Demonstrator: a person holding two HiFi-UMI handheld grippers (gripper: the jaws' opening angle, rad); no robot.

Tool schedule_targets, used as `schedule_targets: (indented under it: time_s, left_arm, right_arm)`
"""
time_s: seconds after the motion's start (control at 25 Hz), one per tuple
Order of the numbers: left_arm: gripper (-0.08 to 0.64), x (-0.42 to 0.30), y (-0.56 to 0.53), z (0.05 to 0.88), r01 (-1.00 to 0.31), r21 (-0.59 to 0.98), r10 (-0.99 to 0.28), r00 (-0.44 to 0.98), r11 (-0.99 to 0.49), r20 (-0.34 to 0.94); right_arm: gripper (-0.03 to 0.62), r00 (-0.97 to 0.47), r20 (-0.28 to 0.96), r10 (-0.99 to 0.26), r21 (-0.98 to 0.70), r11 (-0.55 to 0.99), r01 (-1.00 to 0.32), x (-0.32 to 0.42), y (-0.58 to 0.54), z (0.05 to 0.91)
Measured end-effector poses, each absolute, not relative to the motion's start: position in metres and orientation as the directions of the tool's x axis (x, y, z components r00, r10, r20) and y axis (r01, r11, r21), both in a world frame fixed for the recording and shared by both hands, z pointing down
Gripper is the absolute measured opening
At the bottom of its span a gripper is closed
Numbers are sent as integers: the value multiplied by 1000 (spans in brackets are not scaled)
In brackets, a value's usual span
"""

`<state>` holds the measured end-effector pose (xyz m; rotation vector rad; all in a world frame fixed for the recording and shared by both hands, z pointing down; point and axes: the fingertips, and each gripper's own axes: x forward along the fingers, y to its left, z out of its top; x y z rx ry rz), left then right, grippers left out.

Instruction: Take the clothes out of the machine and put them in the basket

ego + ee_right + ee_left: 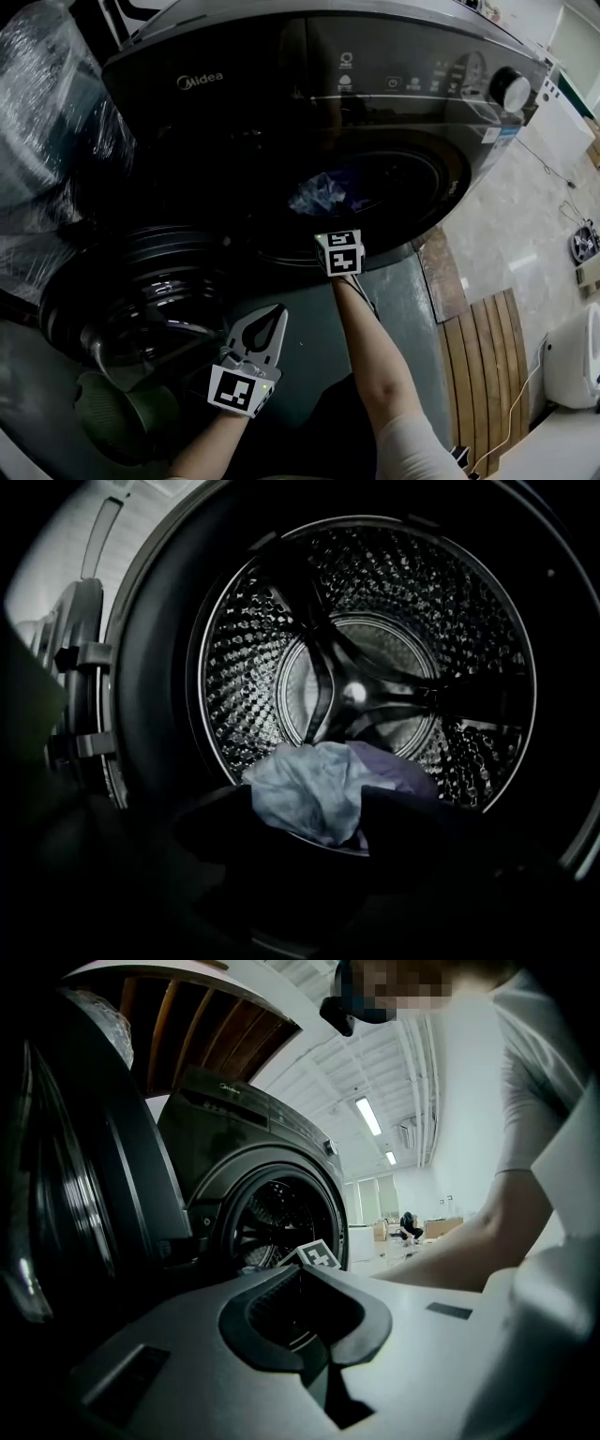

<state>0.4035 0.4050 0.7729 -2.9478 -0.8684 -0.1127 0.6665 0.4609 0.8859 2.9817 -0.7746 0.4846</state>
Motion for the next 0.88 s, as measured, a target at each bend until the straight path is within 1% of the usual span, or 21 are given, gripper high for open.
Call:
schedule_targets:
  time_s: [0.16, 0.32, 0.6, 0.76, 0.88]
  left_arm:
    - [21, 403, 401, 774, 534, -56, 529, 844, -844, 87]
    - [21, 401, 402, 777, 535, -51, 528, 843, -844, 108]
    - [21, 397, 396, 776, 525, -27, 518, 846, -850, 125]
    - [21, 396, 389, 776, 510, -31, 503, 855, -860, 127]
    - [21, 395, 387, 777, 510, -34, 502, 854, -860, 136]
  right_arm:
    - [360, 827, 290, -481, -65, -872, -485, 671, 452, 883]
    - [367, 818, 307, -487, -47, -866, -498, 672, 441, 885]
    - [396, 840, 276, -467, -89, -883, -462, 682, 434, 877]
    - [385, 850, 278, -447, -94, -894, -439, 690, 434, 878]
    - [357, 847, 307, -434, -94, -900, -427, 693, 435, 883]
